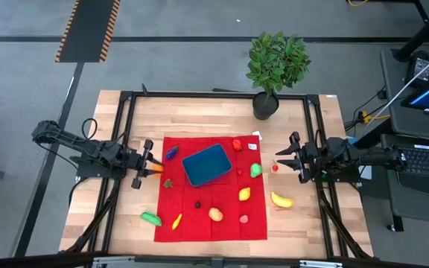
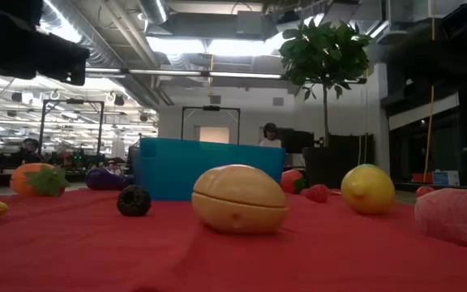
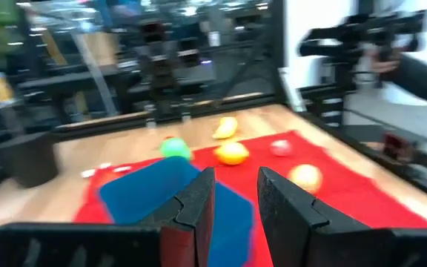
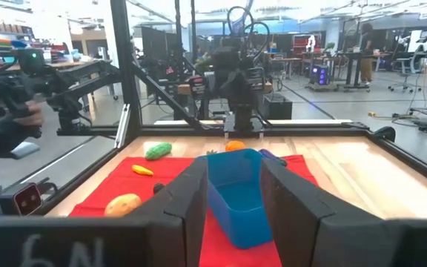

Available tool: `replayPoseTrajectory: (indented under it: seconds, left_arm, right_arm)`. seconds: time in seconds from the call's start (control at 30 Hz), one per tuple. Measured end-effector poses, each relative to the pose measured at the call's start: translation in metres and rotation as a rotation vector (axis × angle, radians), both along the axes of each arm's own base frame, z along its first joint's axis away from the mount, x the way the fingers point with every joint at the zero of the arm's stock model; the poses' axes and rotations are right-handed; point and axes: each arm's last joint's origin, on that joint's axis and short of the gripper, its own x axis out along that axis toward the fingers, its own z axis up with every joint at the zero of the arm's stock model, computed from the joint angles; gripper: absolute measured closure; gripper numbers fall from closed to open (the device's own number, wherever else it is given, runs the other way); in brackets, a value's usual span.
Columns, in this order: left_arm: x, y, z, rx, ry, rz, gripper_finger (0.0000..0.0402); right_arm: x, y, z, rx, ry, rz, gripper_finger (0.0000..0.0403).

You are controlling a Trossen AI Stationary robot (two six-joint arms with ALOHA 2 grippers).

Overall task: Pick and placing Produce into tupperware
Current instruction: Put the cherry into the blue bin

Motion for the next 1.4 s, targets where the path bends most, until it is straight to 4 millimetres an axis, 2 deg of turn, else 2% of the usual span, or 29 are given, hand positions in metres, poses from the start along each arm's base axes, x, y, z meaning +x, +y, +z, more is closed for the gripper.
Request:
replayPoseTrajectory:
  seconds: [0.23,0.47,0.73,0.9,1.07,1.27,1.4]
  left_arm:
    - [0.000,0.003,0.001,-0.030,-0.005,0.098,0.0305]
    - [0.001,0.010,0.001,-0.080,-0.009,0.242,0.0305]
    - [0.006,0.017,0.009,-0.102,-0.075,0.286,0.0305]
    - [0.018,0.021,0.017,-0.071,-0.001,0.293,0.0305]
    - [0.041,0.024,0.034,0.019,0.087,0.257,0.0305]
    - [0.063,0.032,0.035,0.049,0.330,0.305,0.0305]
    - [0.075,0.036,0.040,0.032,0.440,0.328,0.0305]
  right_arm:
    - [0.000,-0.001,0.000,-0.002,0.000,-0.013,0.0276]
    - [0.001,-0.004,-0.004,-0.039,0.079,-0.147,0.0276]
    - [0.001,-0.006,0.020,0.017,0.170,-0.206,0.0276]
    - [0.009,-0.006,0.040,-0.034,0.212,-0.220,0.0276]
    - [0.022,-0.007,0.053,-0.044,0.326,-0.234,0.0276]
    - [0.032,-0.006,0.074,0.037,0.554,-0.251,0.0276]
    - [0.040,-0.006,0.091,0.082,0.640,-0.263,0.0276]
